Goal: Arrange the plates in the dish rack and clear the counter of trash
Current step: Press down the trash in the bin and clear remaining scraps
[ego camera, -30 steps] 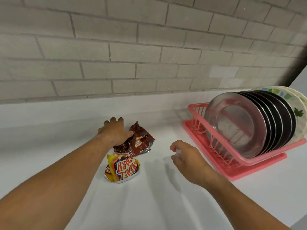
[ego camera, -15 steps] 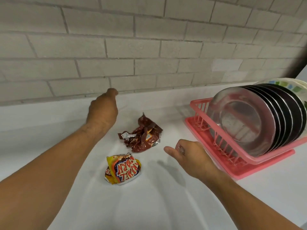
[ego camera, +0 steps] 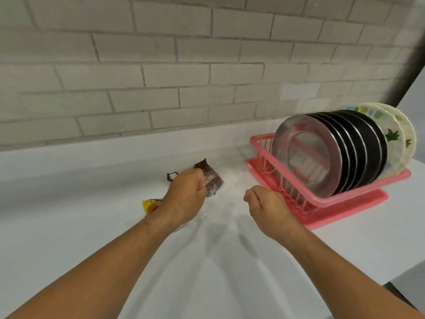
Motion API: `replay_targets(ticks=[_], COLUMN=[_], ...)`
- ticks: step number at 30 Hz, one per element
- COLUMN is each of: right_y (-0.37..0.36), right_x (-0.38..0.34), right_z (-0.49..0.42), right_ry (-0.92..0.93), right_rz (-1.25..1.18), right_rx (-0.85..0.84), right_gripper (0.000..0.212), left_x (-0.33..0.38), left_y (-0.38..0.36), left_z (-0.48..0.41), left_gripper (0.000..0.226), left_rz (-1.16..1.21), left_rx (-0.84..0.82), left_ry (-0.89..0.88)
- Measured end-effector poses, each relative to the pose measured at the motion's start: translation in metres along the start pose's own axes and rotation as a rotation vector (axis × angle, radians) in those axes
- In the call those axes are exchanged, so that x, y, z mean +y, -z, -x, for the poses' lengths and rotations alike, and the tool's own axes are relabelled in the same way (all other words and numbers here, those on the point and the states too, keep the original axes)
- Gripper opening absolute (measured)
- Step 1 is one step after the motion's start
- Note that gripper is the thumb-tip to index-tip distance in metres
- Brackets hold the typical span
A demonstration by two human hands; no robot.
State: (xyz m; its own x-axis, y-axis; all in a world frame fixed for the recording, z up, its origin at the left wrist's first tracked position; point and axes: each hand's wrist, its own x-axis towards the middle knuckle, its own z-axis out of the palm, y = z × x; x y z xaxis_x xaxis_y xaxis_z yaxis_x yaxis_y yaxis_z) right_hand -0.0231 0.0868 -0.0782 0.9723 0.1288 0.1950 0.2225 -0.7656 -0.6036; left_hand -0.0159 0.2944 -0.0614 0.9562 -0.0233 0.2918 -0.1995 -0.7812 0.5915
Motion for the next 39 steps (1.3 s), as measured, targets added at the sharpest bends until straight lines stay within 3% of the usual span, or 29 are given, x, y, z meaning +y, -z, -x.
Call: replay_targets(ticks=[4,10,16,23,25,29,32,36,39], right_y=[0.022,0.070,0.122,0.142,0.144,0.149,0.141,0.117,0.097], right_x=[0.011,0.036,0.084,0.143,0.150,0.156,0.164,0.173,0.182], right_z=[0.022,0.066,0.126,0.179,0.196,0.215,0.225,0.242,0.256], right_ry=[0.055,0.063,-0.007,-0.133,-0.189,-0.206,-0.211,-0.239,-0.283], right_rz=[-0.019,-0.083,-0.305,-0.374,-0.447,-0.475,-0.342,-0.209,-0.099], right_rx=[-0.030,-0.089,-0.110,-0.257,-0.305,-0.160,-0.054,-0.017,-0.050], right_gripper=[0.027,0.042,0.035,0.032,0.030,0.027,0.028,0.022,0.042], left_x=[0.021,0.081,0.160,0.198,0.206,0.226,0.227,0.215,0.202], left_y=[-0.014,-0.039,-0.075,-0.124,-0.131,-0.132,-0.135,-0.155,-0.177], left_z=[0.020,0.052,0.107,0.165,0.181,0.197,0.201,0.217,0.239], left_gripper=[0.021,0.019,0.051,0.020,0.023,0.021,0.018,0.053,0.051], left_rz=[0.092,0.144,0.036,0.133,0.201,0.206,0.195,0.286,0.400], left_rx=[-0.118,0.002,-0.015,-0.083,-0.130,-0.103,-0.085,-0.073,-0.180], left_ry=[0.110,0.165,0.228,0.205,0.241,0.200,0.141,0.147,0.185])
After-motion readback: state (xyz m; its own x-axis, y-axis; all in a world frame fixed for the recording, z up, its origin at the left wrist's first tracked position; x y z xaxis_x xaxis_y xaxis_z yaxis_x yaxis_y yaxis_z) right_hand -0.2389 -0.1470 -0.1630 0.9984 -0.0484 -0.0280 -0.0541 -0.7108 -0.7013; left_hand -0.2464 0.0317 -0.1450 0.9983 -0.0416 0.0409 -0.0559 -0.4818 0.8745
